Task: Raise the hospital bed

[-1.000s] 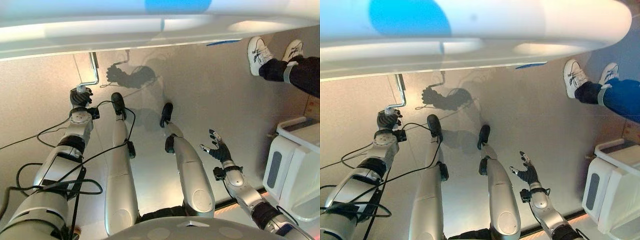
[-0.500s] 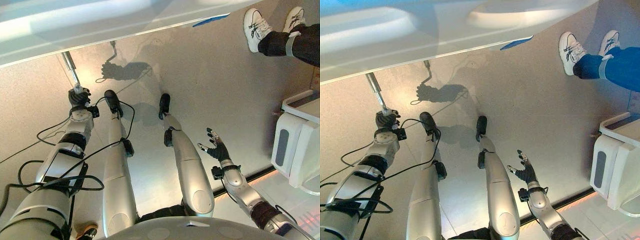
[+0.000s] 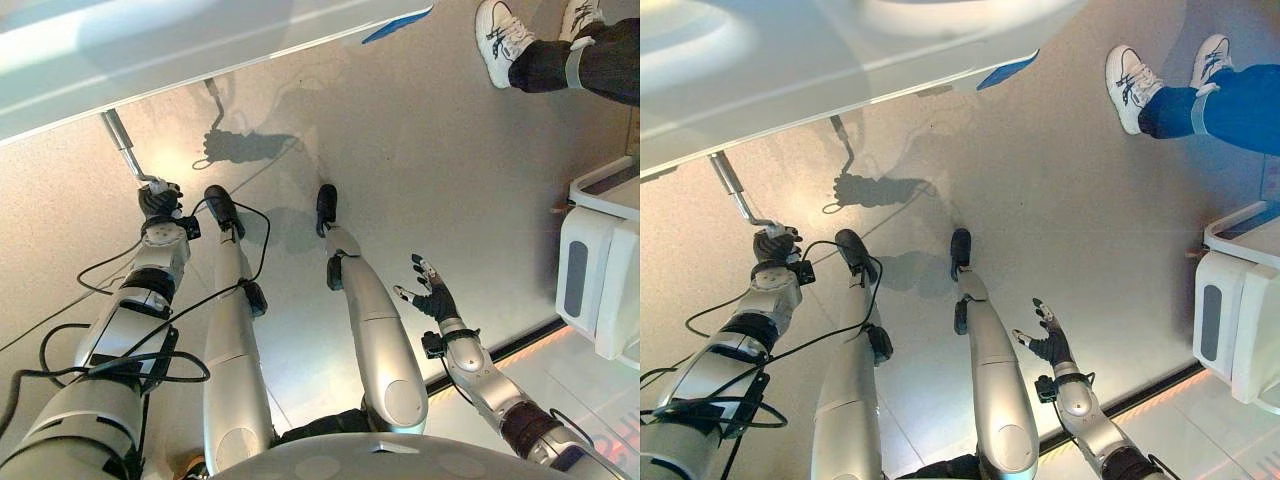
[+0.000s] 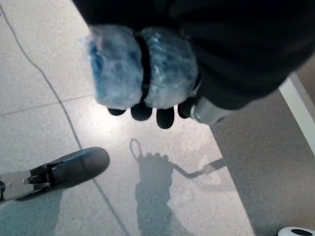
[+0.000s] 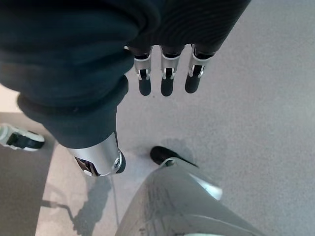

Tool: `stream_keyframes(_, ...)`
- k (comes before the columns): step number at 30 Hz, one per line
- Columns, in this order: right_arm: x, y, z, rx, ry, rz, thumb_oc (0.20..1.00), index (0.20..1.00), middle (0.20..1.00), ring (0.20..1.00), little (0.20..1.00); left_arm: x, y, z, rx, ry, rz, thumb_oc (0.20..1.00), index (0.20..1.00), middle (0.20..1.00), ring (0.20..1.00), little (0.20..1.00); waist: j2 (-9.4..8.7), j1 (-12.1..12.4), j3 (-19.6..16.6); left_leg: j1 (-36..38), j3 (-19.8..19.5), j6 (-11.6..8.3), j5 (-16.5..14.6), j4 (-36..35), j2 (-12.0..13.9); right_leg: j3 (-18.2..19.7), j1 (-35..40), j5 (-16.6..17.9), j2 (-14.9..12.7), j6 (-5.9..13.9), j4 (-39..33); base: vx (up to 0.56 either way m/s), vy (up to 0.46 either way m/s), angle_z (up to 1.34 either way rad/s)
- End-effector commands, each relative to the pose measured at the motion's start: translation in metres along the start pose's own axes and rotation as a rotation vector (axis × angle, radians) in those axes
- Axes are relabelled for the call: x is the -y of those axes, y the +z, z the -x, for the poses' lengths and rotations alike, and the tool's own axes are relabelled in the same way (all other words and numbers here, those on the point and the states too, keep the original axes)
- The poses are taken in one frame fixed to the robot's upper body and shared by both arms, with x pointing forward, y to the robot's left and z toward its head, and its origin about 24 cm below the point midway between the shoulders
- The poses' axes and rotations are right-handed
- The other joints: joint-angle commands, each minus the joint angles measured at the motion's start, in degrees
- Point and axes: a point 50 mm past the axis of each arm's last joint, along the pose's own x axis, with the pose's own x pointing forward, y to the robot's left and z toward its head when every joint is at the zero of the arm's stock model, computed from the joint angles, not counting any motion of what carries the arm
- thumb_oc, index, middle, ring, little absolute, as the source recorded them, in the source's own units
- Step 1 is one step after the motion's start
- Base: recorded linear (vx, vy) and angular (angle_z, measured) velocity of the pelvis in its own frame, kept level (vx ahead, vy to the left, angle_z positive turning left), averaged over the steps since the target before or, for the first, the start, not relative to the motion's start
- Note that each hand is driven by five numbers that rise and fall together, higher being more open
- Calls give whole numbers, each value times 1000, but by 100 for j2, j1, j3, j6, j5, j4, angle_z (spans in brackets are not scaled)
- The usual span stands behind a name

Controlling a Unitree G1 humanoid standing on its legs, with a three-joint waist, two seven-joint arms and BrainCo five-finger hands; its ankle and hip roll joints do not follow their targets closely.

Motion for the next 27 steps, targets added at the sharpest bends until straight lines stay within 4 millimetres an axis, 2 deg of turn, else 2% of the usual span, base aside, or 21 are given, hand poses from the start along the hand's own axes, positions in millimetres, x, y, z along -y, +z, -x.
stream_keyframes(1,12,-4,6,3,-12,22,1000,1000,1000,1000,1000,26,76,1,279,-81,73,1000,1000,1000,1000,1000,-140,-35,7,703,-28,-301,-749,-3,-281,-66,191,1301,281,420,-1418,-9,-8,-4)
stream_keyframes(18,15,-7,9,-5,-13,20,1000,1000,1000,1000,1000,30,73,2,269,-95,66,1000,1000,1000,1000,1000,-113,36,7,736,-93,-294,-725,31,-321,-118,280,1332,260,392,-1457,-9,-8,-3)
stream_keyframes(27,15,-10,9,-26,-8,23,1000,1000,1000,1000,1000,30,60,3,240,-106,48,1000,1000,1000,1000,1000,-131,96,7,881,-136,-273,-758,98,-344,-134,447,1340,244,387,-1444,-5,2,2)
